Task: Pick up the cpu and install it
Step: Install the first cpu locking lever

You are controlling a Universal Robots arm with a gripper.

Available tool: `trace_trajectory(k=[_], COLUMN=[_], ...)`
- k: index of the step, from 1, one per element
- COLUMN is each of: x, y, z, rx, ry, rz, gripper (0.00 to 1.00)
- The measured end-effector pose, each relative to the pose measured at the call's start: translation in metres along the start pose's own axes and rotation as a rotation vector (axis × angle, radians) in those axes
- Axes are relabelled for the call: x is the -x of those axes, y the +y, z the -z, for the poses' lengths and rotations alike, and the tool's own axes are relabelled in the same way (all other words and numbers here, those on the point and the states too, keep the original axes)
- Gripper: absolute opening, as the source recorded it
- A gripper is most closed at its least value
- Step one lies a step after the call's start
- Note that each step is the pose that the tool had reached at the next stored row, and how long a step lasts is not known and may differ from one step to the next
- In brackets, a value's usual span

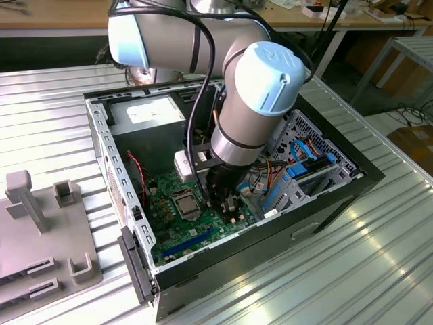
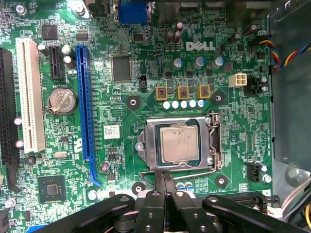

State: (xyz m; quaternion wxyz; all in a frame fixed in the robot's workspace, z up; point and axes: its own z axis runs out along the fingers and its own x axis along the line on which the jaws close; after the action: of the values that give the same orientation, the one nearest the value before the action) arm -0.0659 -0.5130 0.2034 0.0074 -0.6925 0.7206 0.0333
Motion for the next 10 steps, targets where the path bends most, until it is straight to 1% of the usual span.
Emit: trace_trajectory(k=[7, 10], x=[-0.0001, -0.0002], y=[-0.0031, -0.0033], z=[-0.0043, -0.0053], rx=[0.0000, 0.0001], ry=[0.0001, 0.0005], rz=[0.002, 0.002], gripper=[0.11, 0.11])
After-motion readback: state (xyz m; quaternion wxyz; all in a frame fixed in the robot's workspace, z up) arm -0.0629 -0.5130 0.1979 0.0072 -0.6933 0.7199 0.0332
